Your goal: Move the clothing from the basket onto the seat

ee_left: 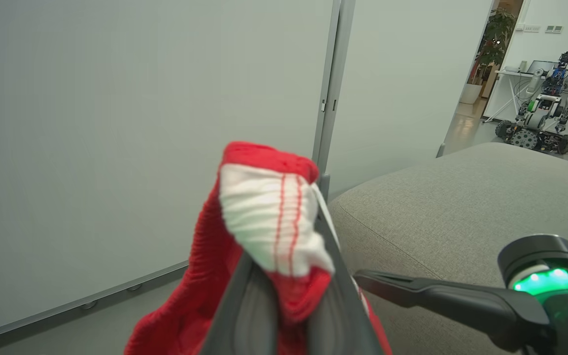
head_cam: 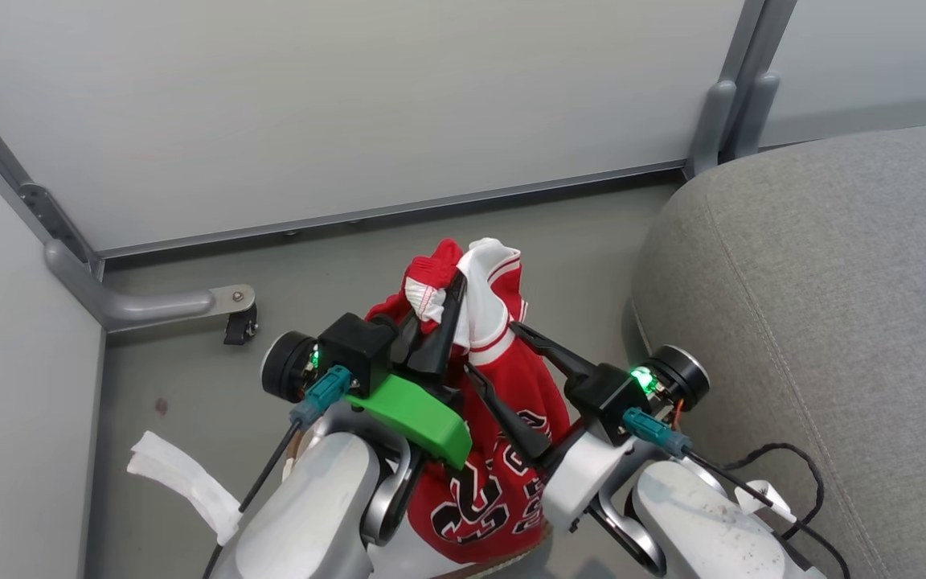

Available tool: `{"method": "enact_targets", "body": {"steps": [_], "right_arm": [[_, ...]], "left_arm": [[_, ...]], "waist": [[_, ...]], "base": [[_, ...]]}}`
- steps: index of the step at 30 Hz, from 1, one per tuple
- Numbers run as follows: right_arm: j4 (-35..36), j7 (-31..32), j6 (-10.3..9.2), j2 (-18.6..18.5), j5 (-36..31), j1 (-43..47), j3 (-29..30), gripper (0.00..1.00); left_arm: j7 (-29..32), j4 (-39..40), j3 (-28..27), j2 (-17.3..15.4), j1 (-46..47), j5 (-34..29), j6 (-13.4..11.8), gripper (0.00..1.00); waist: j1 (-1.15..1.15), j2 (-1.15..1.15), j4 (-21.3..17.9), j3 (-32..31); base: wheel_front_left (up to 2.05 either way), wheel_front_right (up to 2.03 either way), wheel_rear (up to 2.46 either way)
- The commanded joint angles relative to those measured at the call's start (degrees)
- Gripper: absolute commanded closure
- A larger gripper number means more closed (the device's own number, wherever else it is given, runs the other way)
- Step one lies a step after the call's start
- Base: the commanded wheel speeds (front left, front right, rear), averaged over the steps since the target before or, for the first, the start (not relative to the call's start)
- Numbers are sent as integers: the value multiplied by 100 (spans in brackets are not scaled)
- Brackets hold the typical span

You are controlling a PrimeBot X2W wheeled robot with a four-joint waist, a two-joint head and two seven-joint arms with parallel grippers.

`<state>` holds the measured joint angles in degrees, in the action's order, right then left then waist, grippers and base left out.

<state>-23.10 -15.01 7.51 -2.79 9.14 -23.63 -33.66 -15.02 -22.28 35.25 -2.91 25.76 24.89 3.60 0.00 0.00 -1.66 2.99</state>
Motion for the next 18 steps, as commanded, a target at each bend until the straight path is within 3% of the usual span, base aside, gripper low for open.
{"method": "enact_targets", "body": {"steps": [1,12,18], "right_arm": [[-53,-26,-4,-27,-18,-109,15,0],[-210,-26,-4,-24,20,-285,-71,0],[-401,-26,-4,-21,-315,-322,-98,0]], "left_arm": [[-23,24,12,-8,131,34,-35,100],[-23,85,399,-8,208,208,-72,100],[-23,101,609,-5,255,311,-114,100]], "waist": [[0,0,17,25],[0,0,179,85],[0,0,241,99]], "base": [[0,0,0],[0,0,0],[0,0,0]]}}
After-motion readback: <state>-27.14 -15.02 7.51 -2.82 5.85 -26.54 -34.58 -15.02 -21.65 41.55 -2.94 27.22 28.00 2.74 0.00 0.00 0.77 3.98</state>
